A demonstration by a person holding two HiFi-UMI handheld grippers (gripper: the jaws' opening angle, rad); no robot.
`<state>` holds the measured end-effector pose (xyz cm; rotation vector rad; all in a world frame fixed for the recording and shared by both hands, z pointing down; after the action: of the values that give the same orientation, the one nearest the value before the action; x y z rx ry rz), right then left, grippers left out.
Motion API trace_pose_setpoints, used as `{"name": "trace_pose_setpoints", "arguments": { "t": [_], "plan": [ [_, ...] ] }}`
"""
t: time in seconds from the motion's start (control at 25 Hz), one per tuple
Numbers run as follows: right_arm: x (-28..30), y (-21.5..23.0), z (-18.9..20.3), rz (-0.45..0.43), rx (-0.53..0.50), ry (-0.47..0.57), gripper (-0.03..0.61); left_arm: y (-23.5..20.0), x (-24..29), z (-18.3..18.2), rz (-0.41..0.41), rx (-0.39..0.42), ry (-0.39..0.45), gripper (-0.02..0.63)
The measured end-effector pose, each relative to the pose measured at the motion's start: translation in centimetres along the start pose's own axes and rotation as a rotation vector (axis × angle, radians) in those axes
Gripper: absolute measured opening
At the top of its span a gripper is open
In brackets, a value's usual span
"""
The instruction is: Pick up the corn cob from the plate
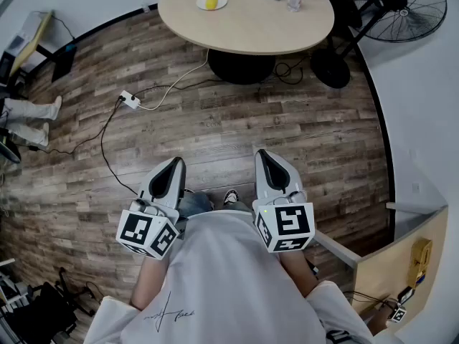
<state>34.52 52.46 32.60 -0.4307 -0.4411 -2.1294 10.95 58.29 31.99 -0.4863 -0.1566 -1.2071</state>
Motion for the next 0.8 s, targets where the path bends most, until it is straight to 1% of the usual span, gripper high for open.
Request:
{"name": "trace_pose_setpoints", "arguments": {
  "t": [0.12,0.24,0.44,0.6,0.68,0.8],
  "plan": [
    [-0.5,1.3,0.0,0.009,0.005,-0.002,0.011,1.0,0.8,0.1,-0.015,0.021,0.002,-0.008],
    [-0.6,1.8,0.1,0.021,0.009,-0.010,0.011,1.4,1.2,0.5,-0.013,0.033,-0.020,-0.008],
    [-0.4,2.1,0.1,0.011,0.010,-0.012,0.011,1.6,1.4,1.0,-0.030,0.028,-0.043,-0.008],
    [-0.4,2.6,0.2,0.009,0.035,0.025,0.009,1.9,1.4,1.0,-0.042,0.017,-0.033,-0.008],
    [-0.4,2.9,0.1,-0.019,0.048,0.051,0.011,1.9,1.3,0.9,-0.043,-0.006,-0.018,-0.008],
    [-0.2,2.9,0.0,-0.092,0.065,0.075,0.012,1.9,1.3,0.8,-0.046,-0.017,-0.019,-0.008]
  ]
}}
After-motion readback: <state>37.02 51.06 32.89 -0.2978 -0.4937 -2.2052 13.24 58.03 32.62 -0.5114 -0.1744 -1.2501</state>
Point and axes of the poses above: the fingertips, and each gripper's own axes: x forward along the fingers, y to its right, z out of its underside, the point moved 9 cm from there along -x, backward along the fingers, and after that the axes turned 7 degrees about -y, right-handed, at the moved point
